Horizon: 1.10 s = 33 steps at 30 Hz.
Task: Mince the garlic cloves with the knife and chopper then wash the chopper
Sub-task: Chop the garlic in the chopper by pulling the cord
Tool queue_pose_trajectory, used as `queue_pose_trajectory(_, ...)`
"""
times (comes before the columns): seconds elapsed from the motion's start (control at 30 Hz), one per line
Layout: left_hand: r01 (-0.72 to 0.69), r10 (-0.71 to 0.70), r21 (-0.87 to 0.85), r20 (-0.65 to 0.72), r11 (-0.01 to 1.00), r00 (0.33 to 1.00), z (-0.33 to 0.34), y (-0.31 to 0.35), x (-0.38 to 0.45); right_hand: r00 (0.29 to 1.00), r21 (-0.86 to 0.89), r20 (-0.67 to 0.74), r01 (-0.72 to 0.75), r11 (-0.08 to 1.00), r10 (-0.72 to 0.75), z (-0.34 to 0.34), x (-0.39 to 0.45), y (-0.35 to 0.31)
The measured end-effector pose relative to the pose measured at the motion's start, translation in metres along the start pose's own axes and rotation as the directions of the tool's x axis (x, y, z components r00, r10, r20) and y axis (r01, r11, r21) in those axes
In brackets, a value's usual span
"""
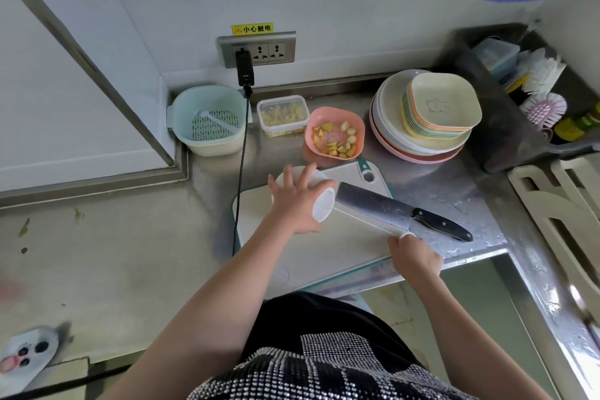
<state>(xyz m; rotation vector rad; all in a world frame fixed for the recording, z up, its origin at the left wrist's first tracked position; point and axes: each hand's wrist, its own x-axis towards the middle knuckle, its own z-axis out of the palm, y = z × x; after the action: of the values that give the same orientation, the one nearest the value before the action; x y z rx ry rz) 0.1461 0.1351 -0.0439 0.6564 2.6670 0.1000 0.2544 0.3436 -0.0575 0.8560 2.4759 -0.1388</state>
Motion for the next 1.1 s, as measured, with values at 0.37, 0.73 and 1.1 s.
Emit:
queue_pose_trajectory(0.37, 0.006, -0.006, -0.003, -0.003, 1.000, 1.000, 0.001, 0.002, 0.001, 0.935, 0.046, -0.053, 0.353, 0.934, -0.351, -0.025, -0.026, -0.079)
queue_pose_trajectory(0.73, -0.001, 0.000, -0.024, -0.015, 1.000, 1.000, -0.001, 0.000, -0.005, 0.968, 0.029, -0.058, 0.246, 0.969, -0.245, -0.015, 0.003, -0.050)
queue_pose_trajectory(1.1, 0.002, -0.002, -0.022, -0.021, 1.000, 1.000, 0.000, 0.000, -0.004, 0.997, 0.043, 0.013, -0.077, 0.996, 0.077, -0.007, 0.012, 0.020)
